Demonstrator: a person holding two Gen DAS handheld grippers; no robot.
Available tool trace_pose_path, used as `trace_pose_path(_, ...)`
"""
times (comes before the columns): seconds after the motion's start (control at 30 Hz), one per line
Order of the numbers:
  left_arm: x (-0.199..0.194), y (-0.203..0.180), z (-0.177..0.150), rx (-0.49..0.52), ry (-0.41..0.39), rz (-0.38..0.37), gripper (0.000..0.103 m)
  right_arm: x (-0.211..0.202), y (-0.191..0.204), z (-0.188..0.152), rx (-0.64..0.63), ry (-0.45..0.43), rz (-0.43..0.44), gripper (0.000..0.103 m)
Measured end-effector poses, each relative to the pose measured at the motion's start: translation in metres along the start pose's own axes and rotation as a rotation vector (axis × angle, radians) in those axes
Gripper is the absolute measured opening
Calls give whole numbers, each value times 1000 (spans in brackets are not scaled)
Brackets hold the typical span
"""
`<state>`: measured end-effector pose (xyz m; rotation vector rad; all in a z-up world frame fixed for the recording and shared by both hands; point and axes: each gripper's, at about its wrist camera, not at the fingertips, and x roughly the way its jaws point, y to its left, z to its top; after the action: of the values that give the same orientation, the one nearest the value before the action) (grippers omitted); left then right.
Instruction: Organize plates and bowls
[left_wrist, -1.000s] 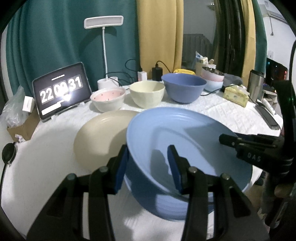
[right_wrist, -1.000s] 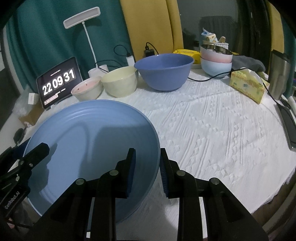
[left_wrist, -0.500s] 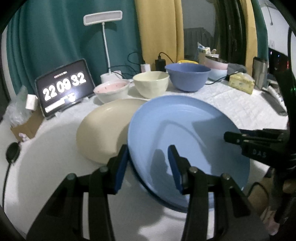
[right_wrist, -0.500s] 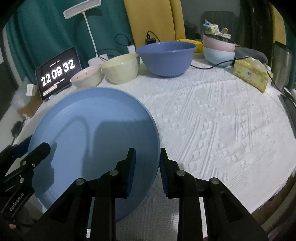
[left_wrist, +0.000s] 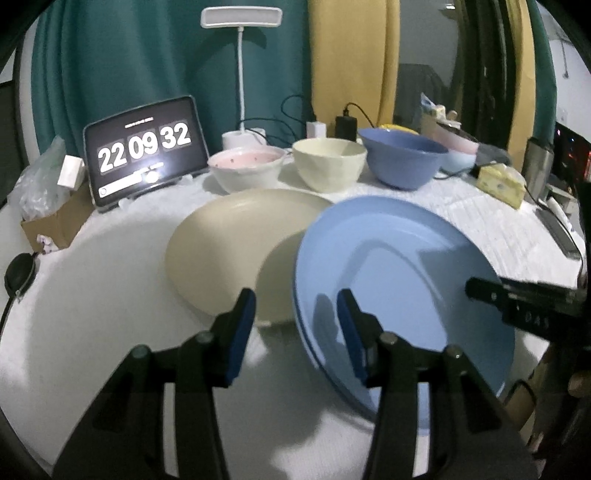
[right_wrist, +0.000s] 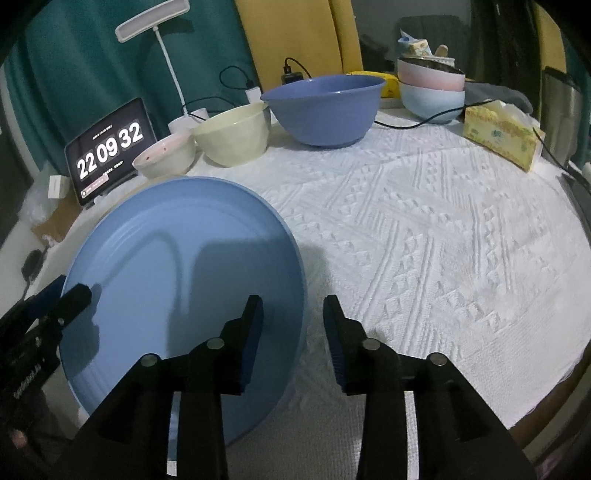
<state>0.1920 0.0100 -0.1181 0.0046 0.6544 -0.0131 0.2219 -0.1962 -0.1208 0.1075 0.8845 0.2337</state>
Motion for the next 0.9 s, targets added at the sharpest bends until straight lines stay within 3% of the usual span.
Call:
trace_pose_path(0.43, 21, -16, 2, 36, 27, -54, 47, 5, -8, 3, 16, -18, 75, 39)
trace_pose_path(0.53, 22, -20, 3, 39, 27, -51, 47, 4, -6, 3, -11, -21, 104, 28)
trace_pose_path(0.9, 18, -41, 5, 74, 23, -69, 46, 1, -23, 3, 28, -39, 70, 28)
